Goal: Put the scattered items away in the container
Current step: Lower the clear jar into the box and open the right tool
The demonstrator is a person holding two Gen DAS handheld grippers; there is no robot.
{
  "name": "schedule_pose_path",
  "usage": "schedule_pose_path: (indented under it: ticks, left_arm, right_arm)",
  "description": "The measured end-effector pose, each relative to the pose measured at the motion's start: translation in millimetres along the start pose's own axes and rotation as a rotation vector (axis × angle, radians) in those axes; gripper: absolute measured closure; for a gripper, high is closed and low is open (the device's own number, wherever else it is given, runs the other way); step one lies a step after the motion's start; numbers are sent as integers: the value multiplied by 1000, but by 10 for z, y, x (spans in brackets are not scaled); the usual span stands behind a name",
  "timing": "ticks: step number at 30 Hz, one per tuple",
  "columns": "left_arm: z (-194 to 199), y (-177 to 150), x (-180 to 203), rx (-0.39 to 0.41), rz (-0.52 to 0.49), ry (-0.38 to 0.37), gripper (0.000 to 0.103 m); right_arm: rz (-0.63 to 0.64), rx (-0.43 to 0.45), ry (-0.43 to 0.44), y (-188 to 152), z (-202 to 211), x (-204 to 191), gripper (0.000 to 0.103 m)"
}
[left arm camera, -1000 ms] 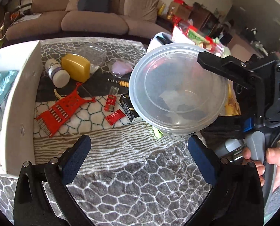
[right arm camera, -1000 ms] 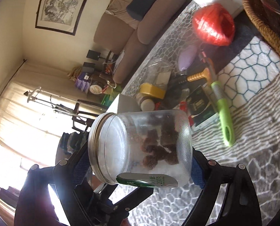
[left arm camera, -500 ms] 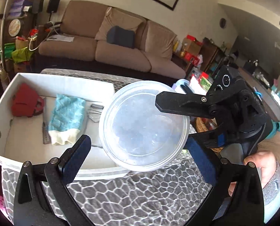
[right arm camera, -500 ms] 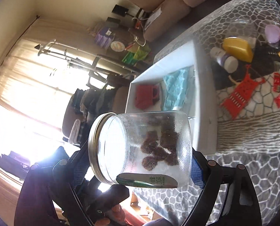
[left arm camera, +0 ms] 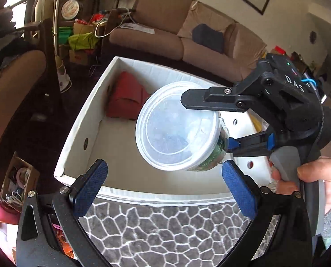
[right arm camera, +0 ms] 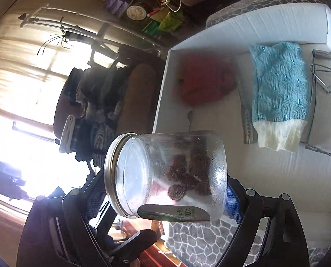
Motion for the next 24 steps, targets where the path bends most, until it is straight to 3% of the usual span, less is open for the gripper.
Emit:
schedule_pose_path:
  ticks: [7,14,21,24]
  left_arm:
    - [-259,-97,-273,-44,-43,20,0]
    - [-383,-179,-342,-81,-99,47,0]
    - [-451,-160,-378,-74,-80,48,0]
    - [-416,-128,-396,-70,-71,30,0]
  right_arm:
    - [-46,-20,-112,411,-777,206,13]
    - [-28,-52,-224,646,-1291,265,13]
    - [-39,-11,-268,787,-1360,262,12]
    - [-29,1,-325,820,-1330,244,12]
Point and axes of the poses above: each gripper's, at about its wrist camera, not at the fingertips, and z roughly against the way its jaws point, x to its right, y to its top, the point moved 5 cm from there along -z, roughly the way its jaws point, and after that the axes turned 13 degrees about -z, right-handed, at the moved point
